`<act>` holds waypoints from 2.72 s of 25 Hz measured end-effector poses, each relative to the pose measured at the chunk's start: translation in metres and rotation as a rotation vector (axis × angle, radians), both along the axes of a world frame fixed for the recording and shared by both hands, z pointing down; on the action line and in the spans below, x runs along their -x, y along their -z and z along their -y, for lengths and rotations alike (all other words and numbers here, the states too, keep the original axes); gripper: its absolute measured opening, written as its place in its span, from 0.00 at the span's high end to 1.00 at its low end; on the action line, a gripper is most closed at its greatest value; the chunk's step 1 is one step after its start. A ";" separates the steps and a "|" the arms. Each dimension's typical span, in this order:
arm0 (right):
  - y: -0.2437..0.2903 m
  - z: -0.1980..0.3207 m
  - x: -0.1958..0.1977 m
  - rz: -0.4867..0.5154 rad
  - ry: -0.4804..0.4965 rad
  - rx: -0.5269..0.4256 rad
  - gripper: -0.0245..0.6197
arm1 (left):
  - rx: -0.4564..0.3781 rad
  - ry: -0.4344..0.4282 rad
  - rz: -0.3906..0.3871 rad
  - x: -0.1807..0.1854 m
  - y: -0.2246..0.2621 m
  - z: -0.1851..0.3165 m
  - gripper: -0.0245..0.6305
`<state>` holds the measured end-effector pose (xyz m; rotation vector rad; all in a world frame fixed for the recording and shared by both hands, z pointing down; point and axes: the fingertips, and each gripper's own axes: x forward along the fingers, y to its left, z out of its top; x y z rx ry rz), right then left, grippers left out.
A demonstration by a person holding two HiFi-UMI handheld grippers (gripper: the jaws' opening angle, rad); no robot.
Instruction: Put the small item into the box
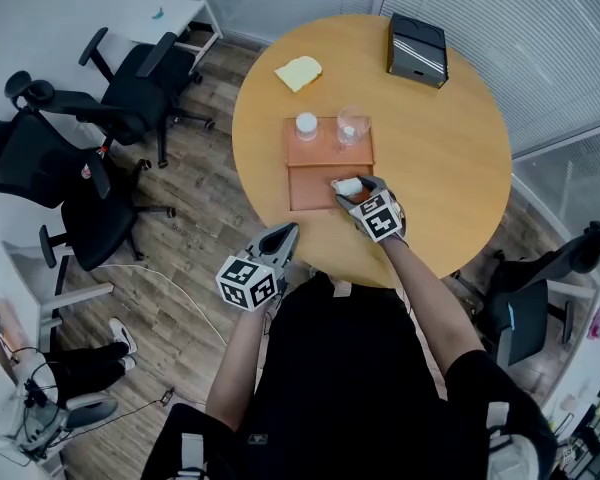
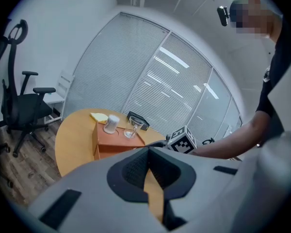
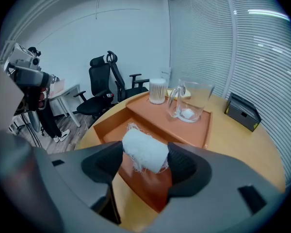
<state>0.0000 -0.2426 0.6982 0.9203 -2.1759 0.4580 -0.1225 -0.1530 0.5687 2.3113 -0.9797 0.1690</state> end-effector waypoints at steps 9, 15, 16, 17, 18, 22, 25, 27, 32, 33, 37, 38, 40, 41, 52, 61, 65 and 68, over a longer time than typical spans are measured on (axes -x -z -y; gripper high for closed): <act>-0.019 0.012 0.021 -0.034 -0.003 0.092 0.53 | 0.012 0.023 -0.002 0.010 -0.002 0.002 0.95; -0.034 0.016 0.023 -0.067 0.015 0.155 0.53 | 0.016 0.025 0.002 0.010 -0.002 0.002 0.95; -0.036 0.016 0.024 -0.071 0.016 0.173 0.53 | 0.017 0.026 0.002 0.011 -0.002 0.003 0.95; -0.037 0.016 0.026 -0.077 0.018 0.194 0.53 | 0.018 0.026 0.001 0.012 -0.003 0.004 0.95; -0.039 0.015 0.027 -0.084 0.020 0.215 0.53 | 0.018 0.026 0.001 0.013 -0.003 0.005 0.95; -0.046 0.014 0.030 -0.110 0.029 0.252 0.53 | 0.019 0.024 -0.001 0.013 -0.002 0.009 0.95; -0.050 0.012 0.034 -0.124 0.038 0.260 0.53 | 0.018 0.024 -0.004 0.016 -0.002 0.011 0.95; -0.052 0.012 0.035 -0.143 0.053 0.256 0.53 | 0.019 0.024 -0.004 0.017 -0.002 0.012 0.95; -0.057 0.012 0.037 -0.166 0.075 0.261 0.53 | 0.024 0.022 -0.002 0.015 -0.004 0.011 0.95; -0.057 0.010 0.037 -0.171 0.077 0.266 0.53 | 0.024 0.022 -0.002 0.014 -0.004 0.010 0.95; -0.058 0.011 0.035 -0.196 0.087 0.250 0.53 | 0.029 0.024 -0.001 0.013 -0.004 0.007 0.95; -0.058 0.011 0.035 -0.194 0.089 0.249 0.53 | 0.031 0.023 0.000 0.014 -0.005 0.006 0.95; -0.059 0.011 0.037 -0.190 0.091 0.249 0.53 | 0.034 0.022 0.002 0.014 -0.006 0.005 0.95; -0.060 0.011 0.037 -0.189 0.090 0.250 0.53 | 0.035 0.022 0.002 0.015 -0.006 0.005 0.95; -0.055 0.014 0.040 -0.174 0.088 0.201 0.52 | 0.034 0.024 0.003 0.018 -0.006 0.006 0.95; -0.041 0.010 0.041 -0.069 0.069 0.178 0.51 | 0.017 0.004 -0.005 0.009 -0.002 0.013 0.95; -0.019 0.006 0.040 0.034 0.007 0.132 0.51 | 0.012 -0.013 -0.014 0.002 0.000 0.014 0.95; -0.008 0.000 0.033 0.073 -0.030 0.117 0.51 | 0.009 -0.030 -0.013 -0.003 0.000 0.013 0.95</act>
